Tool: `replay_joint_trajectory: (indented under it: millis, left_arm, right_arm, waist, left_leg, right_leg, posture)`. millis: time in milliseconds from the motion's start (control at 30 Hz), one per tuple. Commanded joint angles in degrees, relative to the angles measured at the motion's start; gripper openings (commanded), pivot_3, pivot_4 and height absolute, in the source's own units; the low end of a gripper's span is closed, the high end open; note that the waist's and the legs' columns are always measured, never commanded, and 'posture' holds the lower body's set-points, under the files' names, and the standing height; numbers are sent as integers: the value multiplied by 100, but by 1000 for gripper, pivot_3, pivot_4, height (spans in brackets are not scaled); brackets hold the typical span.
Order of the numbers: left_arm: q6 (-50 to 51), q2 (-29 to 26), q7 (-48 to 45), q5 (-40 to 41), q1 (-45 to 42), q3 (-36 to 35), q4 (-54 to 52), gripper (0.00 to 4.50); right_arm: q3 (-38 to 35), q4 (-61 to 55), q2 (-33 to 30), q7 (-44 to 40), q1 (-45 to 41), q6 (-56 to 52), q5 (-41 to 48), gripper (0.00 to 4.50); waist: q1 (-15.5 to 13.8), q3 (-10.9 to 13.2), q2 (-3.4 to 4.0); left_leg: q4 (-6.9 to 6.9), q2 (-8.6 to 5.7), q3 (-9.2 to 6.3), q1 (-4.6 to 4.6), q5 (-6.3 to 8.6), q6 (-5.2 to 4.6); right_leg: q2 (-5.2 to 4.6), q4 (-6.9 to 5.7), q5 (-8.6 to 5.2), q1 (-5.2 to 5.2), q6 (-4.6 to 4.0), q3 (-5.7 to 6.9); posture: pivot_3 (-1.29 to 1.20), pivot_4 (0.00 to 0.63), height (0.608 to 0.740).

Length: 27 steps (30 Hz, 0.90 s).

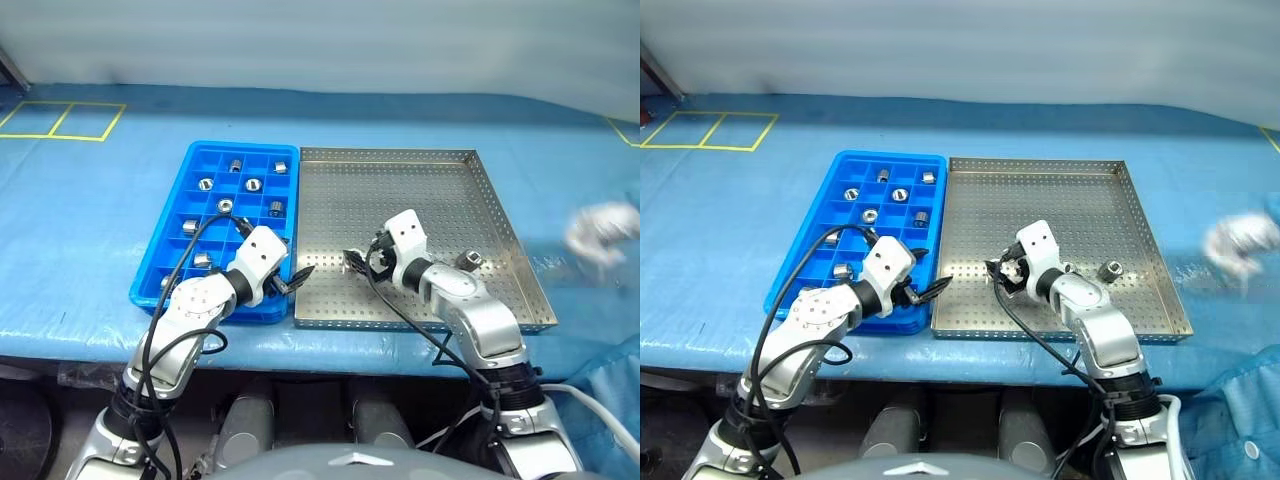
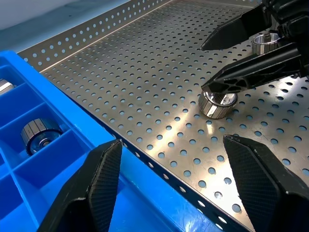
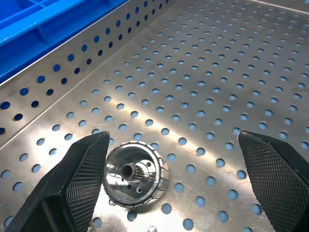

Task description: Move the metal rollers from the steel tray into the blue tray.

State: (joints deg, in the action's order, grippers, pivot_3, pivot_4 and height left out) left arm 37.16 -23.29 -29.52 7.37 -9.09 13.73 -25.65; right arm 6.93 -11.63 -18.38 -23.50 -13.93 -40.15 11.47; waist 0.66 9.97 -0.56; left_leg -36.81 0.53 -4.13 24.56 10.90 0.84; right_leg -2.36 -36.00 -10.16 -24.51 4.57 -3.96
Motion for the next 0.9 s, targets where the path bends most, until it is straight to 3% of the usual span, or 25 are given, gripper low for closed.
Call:
replay_joint_trajectory:
  millis: [33,167,200,300,467,900]
  left_arm:
    - [-24,-29,6,39,-8,-73,-257,3626]
    - [-29,-49,-33,57,12,-71,-288,3626]
    - [-29,-52,-35,53,14,-72,-288,3674]
    - [-17,-54,-24,35,4,-80,-275,3698]
    - [5,-65,0,39,15,-86,-302,3698]
    - [358,-64,285,155,376,-472,-1045,3698]
  right_arm:
    - [-40,-49,18,24,1,27,-11,4500]
    - [-49,81,57,61,-11,-3,-24,4500]
    - [-40,91,62,58,-10,-10,-24,4313]
    - [39,83,63,23,15,-19,-44,3572]
    - [69,88,58,21,-12,0,-64,1899]
    - [152,-110,-26,-288,-522,73,-27,1752]
  waist:
    - [-3,0,0]
    - [-1,0,0]
    - [-1,0,0]
    - [-3,0,0]
    - [-6,0,0]
    - [-15,1,0]
  left_leg:
    - [0,0,0,0,0,0]
    - [2,0,0,0,0,0]
    - [2,0,0,0,0,0]
    - [3,0,0,-1,0,0]
    - [1,0,0,-1,0,0]
    - [3,0,-1,1,0,0]
  right_leg:
    - [0,0,0,0,0,0]
    - [0,0,0,0,0,0]
    - [0,0,0,-1,0,0]
    - [0,0,0,-1,0,0]
    - [0,0,0,0,0,0]
    - [0,0,0,-2,0,1]
  posture:
    - [105,150,740]
    - [107,150,740]
    - [107,150,740]
    - [108,150,740]
    - [121,150,740]
    - [206,150,740]
